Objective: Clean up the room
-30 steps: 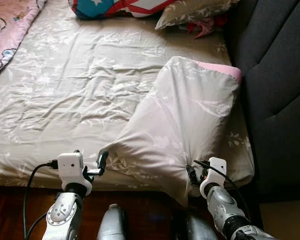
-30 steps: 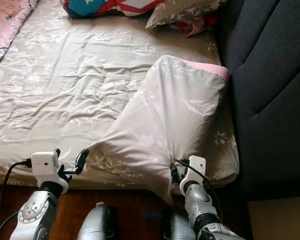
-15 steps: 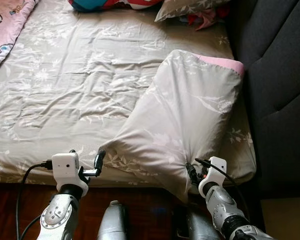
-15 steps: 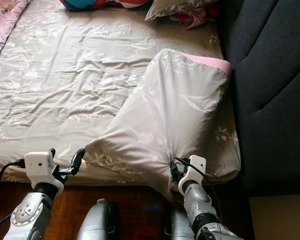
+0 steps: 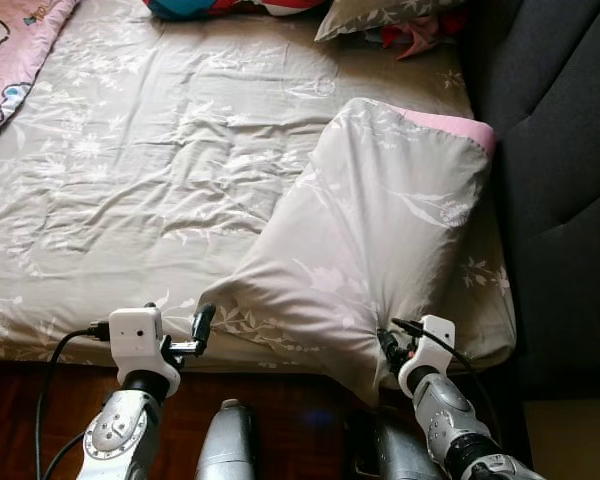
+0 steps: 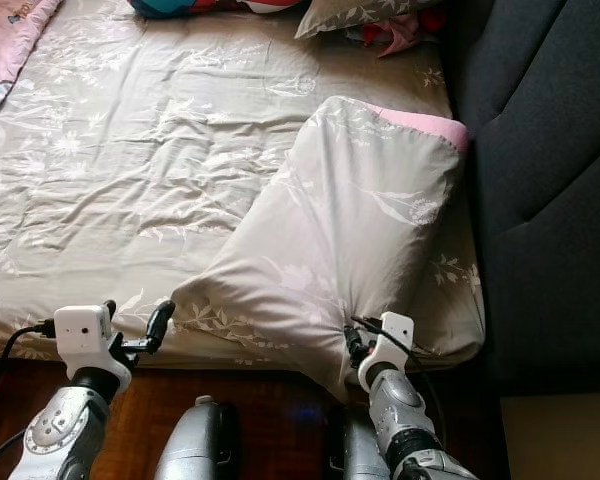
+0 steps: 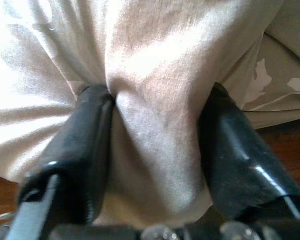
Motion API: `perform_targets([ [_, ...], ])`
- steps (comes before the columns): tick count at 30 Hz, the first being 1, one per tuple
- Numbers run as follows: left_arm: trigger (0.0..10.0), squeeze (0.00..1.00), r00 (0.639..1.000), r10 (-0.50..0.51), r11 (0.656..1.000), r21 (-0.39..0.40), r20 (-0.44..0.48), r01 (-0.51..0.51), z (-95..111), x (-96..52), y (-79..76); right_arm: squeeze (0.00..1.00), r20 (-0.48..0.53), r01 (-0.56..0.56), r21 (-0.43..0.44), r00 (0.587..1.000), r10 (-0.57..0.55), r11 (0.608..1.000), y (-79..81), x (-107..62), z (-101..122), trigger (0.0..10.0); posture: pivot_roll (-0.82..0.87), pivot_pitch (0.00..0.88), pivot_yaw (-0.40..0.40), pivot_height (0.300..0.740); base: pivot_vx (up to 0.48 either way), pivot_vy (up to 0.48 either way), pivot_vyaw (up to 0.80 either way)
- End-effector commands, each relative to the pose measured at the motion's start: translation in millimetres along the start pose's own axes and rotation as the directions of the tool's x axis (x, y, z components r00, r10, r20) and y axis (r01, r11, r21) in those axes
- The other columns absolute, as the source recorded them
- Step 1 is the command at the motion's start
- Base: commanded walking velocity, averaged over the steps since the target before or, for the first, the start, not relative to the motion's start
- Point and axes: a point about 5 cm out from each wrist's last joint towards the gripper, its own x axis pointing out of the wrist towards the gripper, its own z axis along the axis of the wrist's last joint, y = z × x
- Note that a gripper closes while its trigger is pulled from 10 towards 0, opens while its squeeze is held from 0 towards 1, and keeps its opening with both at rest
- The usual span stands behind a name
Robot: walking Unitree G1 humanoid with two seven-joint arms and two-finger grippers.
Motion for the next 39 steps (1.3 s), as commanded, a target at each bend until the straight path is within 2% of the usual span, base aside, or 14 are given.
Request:
perform_targets([
  [1, 10.0, 0.0, 0.999, 0.004, 1.0, -0.004, -0.038, -0.004, -6.6, -3.2, 2.2, 0.0, -0.156, 0.05, 0.042, 0.987, -0.043, 0.998, -8.7, -11.5, -42.9, 0.0, 0.14, 0.394, 0.053, 0.662, 0.0, 0.0, 0.0],
  [12, 10.0, 0.0, 0.999, 0.002, 1.0, -0.015, -0.041, -0.002, -9.0, 0.7, 0.2, 0.0, -0.145, 0.053, 0.047, 0.988, -0.046, 0.998, -9.6, -11.0, -40.4, 0.0, 0.12, 0.368, 0.048, 0.662, 0.0, 0.0, 0.0],
  [21, 10.0, 0.0, 0.999, -0.006, 1.0, -0.015, -0.045, 0.006, -13.1, 10.1, -1.8, 0.0, -0.13, 0.057, 0.046, 0.99, -0.051, 0.997, -11.0, -9.5, -34.9, 0.0, 0.1, 0.316, 0.035, 0.662, 0.0, 0.0, 0.0],
  [27, 10.0, 0.0, 0.999, -0.009, 1.0, -0.025, -0.041, 0.008, -16.1, 21.1, -4.0, 0.0, -0.093, 0.141, 0.082, 0.987, -0.134, 0.987, -25.4, -9.6, -24.2, 0.0, 0.07, 0.258, 0.022, 0.662, 0.0, 0.0, 0.0],
  [29, 10.0, 0.0, 1.0, -0.015, 0.999, -0.029, -0.025, 0.015, -14.9, 29.5, -5.6, 0.0, -0.054, 0.151, 0.053, 0.988, -0.148, 0.987, -31.5, -8.2, -11.7, 0.0, 0.06, 0.238, 0.014, 0.662, 0.0, 0.0, 0.0],
  [33, 10.0, 0.0, 1.0, -0.008, 0.999, -0.032, -0.021, 0.007, -17.1, 35.3, -4.2, 0.0, -0.007, 0.192, 0.042, 0.981, -0.192, 0.98, -42.1, -7.8, 3.7, 0.0, 0.04, 0.212, 0.006, 0.662, 0.0, 0.0, 0.0],
  [35, 10.0, 0.0, 1.0, 0.006, 0.999, -0.038, -0.018, -0.007, -19.5, 39.7, -1.8, 0.0, 0.055, 0.232, 0.02, 0.971, -0.232, 0.973, -53.5, -8.4, 21.9, 0.0, 0.01, 0.177, -0.003, 0.662, 0.0, 0.0, 0.0],
  [39, 10.0, 0.0, 1.0, 0.013, 0.999, -0.044, -0.016, -0.014, -21.9, 45.0, -0.7, 0.0, 0.126, 0.297, 0.023, 0.946, -0.297, 0.955, -69.8, -11.6, 44.2, 0.0, 0.0, 0.155, -0.006, 0.662, 0.0, 0.0, 0.0],
])
